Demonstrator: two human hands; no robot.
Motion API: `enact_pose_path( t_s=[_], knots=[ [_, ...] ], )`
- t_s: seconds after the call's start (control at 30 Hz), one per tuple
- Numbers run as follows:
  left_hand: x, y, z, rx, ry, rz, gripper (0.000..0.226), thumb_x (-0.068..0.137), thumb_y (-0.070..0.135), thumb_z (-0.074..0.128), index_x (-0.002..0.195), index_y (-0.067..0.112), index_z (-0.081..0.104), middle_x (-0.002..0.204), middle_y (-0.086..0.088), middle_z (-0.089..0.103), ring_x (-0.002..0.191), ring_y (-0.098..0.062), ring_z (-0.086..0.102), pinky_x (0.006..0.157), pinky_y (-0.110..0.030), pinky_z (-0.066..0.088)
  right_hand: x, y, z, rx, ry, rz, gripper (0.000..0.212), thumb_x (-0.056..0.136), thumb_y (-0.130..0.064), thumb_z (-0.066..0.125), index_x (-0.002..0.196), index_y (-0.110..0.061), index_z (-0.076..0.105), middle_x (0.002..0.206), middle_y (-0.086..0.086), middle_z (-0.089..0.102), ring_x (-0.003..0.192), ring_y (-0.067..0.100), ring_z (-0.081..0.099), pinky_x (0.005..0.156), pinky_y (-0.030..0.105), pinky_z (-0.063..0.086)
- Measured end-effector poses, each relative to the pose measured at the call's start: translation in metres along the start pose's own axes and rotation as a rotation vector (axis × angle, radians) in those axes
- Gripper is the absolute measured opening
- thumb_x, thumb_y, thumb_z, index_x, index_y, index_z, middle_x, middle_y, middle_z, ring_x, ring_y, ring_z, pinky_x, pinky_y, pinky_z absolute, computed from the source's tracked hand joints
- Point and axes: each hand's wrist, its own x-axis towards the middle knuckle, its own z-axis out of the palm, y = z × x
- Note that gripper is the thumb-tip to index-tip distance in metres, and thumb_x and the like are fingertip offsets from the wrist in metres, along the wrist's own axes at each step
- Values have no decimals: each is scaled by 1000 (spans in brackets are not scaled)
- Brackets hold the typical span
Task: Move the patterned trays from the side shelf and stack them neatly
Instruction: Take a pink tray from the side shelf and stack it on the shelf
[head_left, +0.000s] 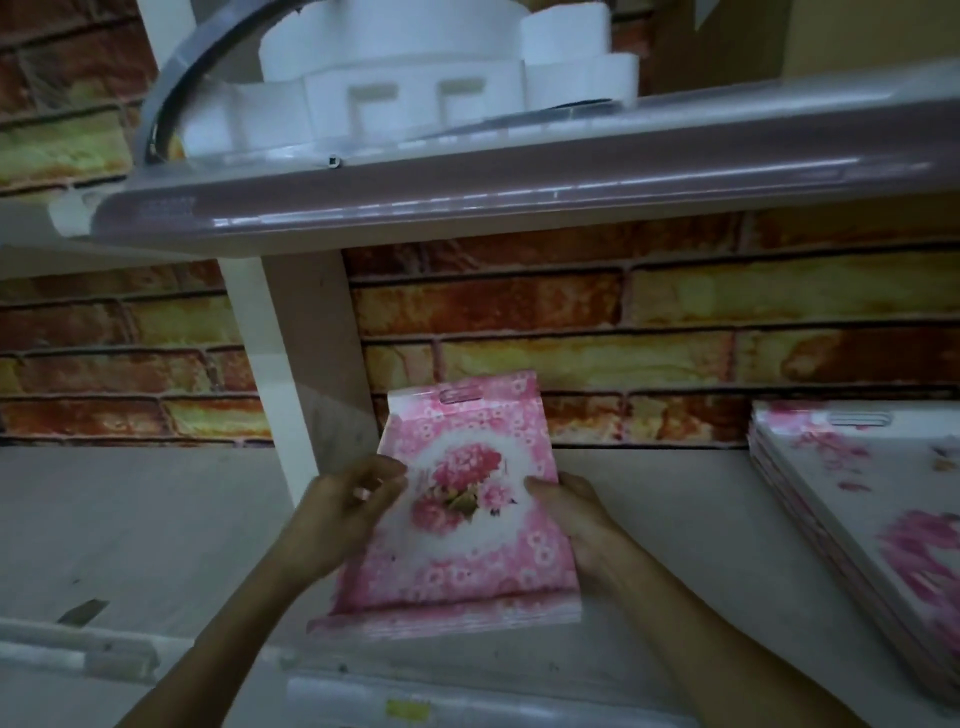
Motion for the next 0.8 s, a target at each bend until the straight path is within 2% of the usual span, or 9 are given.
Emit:
enact_pose_path(
  t_s=[0.1, 0.17, 0.23, 0.33, 0.4, 0.53, 0.63, 0.73, 0.8],
  knots=[
    [14, -6, 3, -143, 125, -159, 6, 92, 28, 60, 98, 28, 62, 104, -1, 66, 91, -19, 65, 79, -30, 52, -13, -13, -26, -37, 23, -91, 15, 96, -13, 57, 103, -14, 69, 94, 5, 74, 84, 21, 73, 69, 32, 61],
    [18, -5, 16, -339, 83, -310, 20, 93, 31, 59, 111, 22, 55, 115, -7, 61, 99, -27, 62, 82, -42, 54, -23, -20, -42, -40, 35, -130, 14, 96, -14, 58, 102, -16, 70, 94, 2, 75, 83, 17, 73, 66, 27, 60],
    [14, 0, 33, -529, -27, -398, 33, 91, 41, 58, 113, 17, 55, 112, -11, 63, 97, -31, 64, 77, -41, 54, -31, -23, -57, -53, 63, -158, 12, 95, -16, 60, 102, -17, 70, 94, -2, 74, 81, 11, 72, 63, 22, 58],
    [5, 13, 61, -814, -151, -412, 55, 79, 54, 67, 114, 10, 65, 108, -18, 71, 101, -42, 66, 89, -51, 53, -42, -27, -78, -78, 136, -195, 27, 91, -23, 66, 115, -13, 69, 111, 2, 73, 102, 20, 69, 93, 39, 55],
    [3, 28, 79, -932, -168, -384, 58, 75, 49, 70, 114, 6, 65, 106, -20, 72, 97, -42, 68, 89, -57, 52, -50, -30, -95, -81, 169, -211, 33, 89, -25, 68, 119, -13, 68, 117, 3, 71, 109, 24, 66, 100, 47, 50],
    [5, 64, 115, -907, -73, -343, 33, 86, 38, 67, 104, 10, 68, 93, -14, 76, 79, -33, 73, 70, -41, 58, -68, -42, -131, -120, 244, -285, 34, 92, -21, 64, 124, -10, 63, 123, 4, 67, 115, 25, 62, 100, 43, 49],
    [7, 89, 141, -867, -19, -321, 24, 87, 35, 66, 96, 13, 70, 91, -13, 76, 75, -28, 72, 68, -37, 56, -82, -52, -161, -175, 278, -361, 36, 95, -21, 60, 130, -13, 56, 122, 0, 64, 113, 19, 60, 94, 33, 49],
    [9, 114, 156, -820, 13, -257, 20, 91, 33, 63, 93, 14, 70, 85, -6, 75, 66, -13, 70, 56, -26, 54, -89, -66, -187, -296, 312, -425, 18, 97, -23, 57, 113, -15, 55, 95, -5, 63, 91, 15, 60, 75, 27, 51],
    [12, 136, 171, -804, 23, -227, 18, 93, 29, 60, 91, 15, 70, 74, 2, 75, 58, -6, 68, 49, -19, 52, -92, -75, -212, -347, 346, -442, 11, 97, -25, 55, 104, -18, 52, 89, -8, 59, 85, 12, 58, 70, 25, 46]
  ],
)
